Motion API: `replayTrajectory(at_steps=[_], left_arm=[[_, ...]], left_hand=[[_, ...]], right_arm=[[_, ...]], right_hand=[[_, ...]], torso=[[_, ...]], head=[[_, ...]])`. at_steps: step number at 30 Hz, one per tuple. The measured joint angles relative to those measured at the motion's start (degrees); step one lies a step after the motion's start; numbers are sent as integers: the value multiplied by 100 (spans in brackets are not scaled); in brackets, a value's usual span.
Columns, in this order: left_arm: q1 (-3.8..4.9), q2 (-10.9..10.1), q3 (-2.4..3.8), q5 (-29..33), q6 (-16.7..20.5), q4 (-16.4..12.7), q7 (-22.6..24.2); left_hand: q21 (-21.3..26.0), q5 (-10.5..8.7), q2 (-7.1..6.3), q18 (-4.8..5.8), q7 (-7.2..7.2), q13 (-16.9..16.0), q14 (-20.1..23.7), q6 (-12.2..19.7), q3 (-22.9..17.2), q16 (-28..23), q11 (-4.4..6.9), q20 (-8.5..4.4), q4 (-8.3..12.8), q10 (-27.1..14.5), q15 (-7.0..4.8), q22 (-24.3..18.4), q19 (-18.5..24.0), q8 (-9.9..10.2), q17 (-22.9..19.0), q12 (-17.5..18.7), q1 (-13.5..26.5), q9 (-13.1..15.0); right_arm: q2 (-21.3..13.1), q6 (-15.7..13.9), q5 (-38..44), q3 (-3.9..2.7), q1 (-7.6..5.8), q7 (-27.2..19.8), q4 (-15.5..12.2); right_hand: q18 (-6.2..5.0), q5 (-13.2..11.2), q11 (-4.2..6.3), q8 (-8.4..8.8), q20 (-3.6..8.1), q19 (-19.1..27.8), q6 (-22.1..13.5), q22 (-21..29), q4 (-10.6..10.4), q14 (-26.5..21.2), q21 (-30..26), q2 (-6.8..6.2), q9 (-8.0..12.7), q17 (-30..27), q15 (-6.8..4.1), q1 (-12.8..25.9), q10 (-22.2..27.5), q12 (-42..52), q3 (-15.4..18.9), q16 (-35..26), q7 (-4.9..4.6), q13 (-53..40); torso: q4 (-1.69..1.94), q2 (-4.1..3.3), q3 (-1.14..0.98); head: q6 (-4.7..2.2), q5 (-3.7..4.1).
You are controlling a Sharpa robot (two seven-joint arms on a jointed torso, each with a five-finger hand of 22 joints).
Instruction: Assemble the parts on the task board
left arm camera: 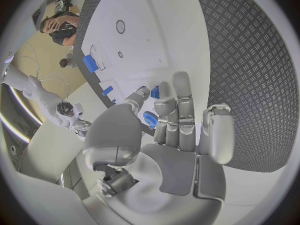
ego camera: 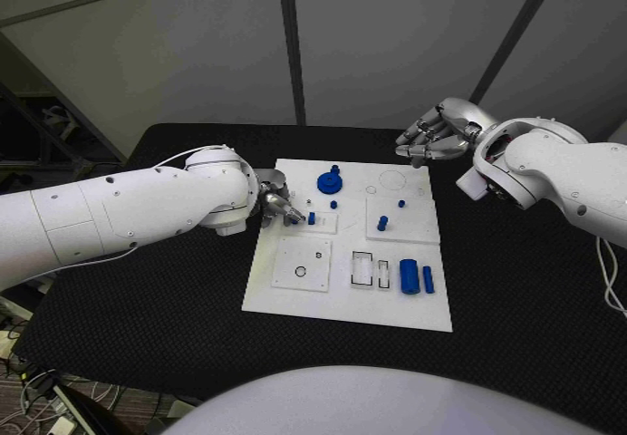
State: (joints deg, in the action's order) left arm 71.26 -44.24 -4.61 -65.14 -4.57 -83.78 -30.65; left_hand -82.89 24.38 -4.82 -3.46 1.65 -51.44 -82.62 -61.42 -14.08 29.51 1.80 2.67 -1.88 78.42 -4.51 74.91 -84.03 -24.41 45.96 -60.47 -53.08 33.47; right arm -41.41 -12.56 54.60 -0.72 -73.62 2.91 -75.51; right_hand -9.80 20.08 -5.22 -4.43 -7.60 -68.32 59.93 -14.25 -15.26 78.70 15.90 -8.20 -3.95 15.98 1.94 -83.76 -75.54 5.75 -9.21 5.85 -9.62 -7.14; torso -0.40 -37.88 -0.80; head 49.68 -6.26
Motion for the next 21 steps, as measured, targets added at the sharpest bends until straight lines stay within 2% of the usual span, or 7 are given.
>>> replayTrajectory(at_steps=[8,14,18,21], left_arm=[[-1,-33,22,-1,101,-16,-1],[-1,-47,47,-2,145,-18,-2],[-5,-56,108,0,168,-18,-3],[-9,-65,220,4,190,-9,-3]], left_hand=[[22,-98,-31,0,20,45,0,21,213,0,-29,0,-133,-71,0,0,0,0,0,35,-31,-28],[22,-121,-31,0,20,59,0,20,263,0,-9,0,-152,-91,0,0,0,0,0,35,-32,-36],[67,-130,-31,0,20,71,0,20,293,0,-9,0,-182,-91,0,0,0,0,-1,62,-32,-43],[93,-157,-60,0,62,175,0,62,353,0,-28,0,-212,-173,0,0,0,0,-1,153,-66,-59]], right_arm=[[-1,0,0,0,0,-2,0],[0,0,0,0,0,-2,3],[0,0,0,0,0,-3,3],[-1,0,0,0,0,-3,3]], right_hand=[[0,0,0,0,0,0,0,0,0,0,0,0,0,0,0,0,0,0,0,0,0,0],[0,0,0,0,0,0,0,-1,0,0,0,0,0,-1,0,0,0,0,0,0,0,1],[0,0,0,0,0,0,0,-1,0,0,0,0,0,-1,0,0,0,0,0,0,0,1],[0,0,0,0,0,0,0,-1,0,0,0,0,0,-1,0,0,0,0,0,0,0,1]], torso=[[1,2,-3],[1,3,-3],[1,3,-4],[1,3,-4]], head=[[0,-2],[3,-4],[3,-4],[2,0]])
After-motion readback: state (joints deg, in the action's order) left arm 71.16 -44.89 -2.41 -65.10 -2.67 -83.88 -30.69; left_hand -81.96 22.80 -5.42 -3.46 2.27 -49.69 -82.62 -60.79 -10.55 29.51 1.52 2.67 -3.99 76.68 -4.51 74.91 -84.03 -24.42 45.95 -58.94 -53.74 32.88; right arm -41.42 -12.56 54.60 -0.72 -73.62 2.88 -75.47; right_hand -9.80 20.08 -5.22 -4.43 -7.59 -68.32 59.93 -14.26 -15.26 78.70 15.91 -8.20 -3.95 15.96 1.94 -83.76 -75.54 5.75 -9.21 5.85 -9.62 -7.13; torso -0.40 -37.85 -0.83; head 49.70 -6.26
